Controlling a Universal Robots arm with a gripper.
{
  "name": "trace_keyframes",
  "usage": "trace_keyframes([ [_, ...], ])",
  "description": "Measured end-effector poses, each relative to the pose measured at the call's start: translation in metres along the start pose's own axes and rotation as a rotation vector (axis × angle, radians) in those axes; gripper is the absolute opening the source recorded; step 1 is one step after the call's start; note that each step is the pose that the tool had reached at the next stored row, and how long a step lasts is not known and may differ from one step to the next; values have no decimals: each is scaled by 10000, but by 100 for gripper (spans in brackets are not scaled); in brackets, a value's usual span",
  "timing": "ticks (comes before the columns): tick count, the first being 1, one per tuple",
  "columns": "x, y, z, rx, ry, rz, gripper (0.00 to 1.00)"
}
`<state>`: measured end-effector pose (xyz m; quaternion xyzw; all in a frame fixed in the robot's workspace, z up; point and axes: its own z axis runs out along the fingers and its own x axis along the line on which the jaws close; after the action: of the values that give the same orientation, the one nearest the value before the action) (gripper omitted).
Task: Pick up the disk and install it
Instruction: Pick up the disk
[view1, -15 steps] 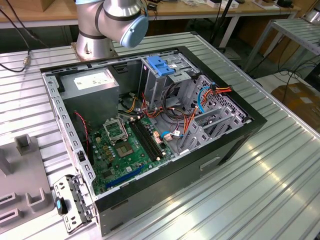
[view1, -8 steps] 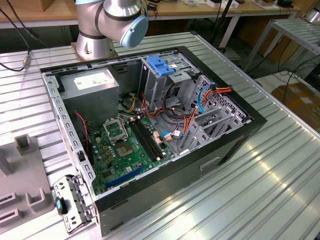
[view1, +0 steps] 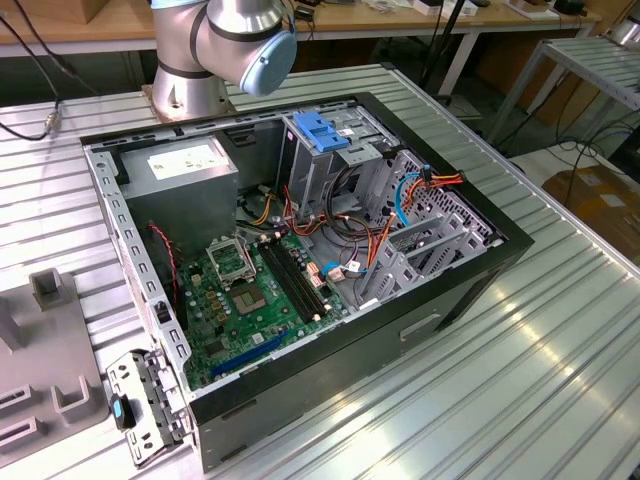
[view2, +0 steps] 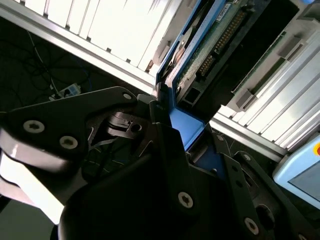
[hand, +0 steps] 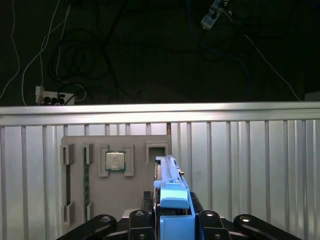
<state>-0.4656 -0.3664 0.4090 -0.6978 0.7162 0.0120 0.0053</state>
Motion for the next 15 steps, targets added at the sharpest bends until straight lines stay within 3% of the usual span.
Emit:
trace_keyframes([
  [15, -3, 1, -137, 0, 0, 0, 37],
])
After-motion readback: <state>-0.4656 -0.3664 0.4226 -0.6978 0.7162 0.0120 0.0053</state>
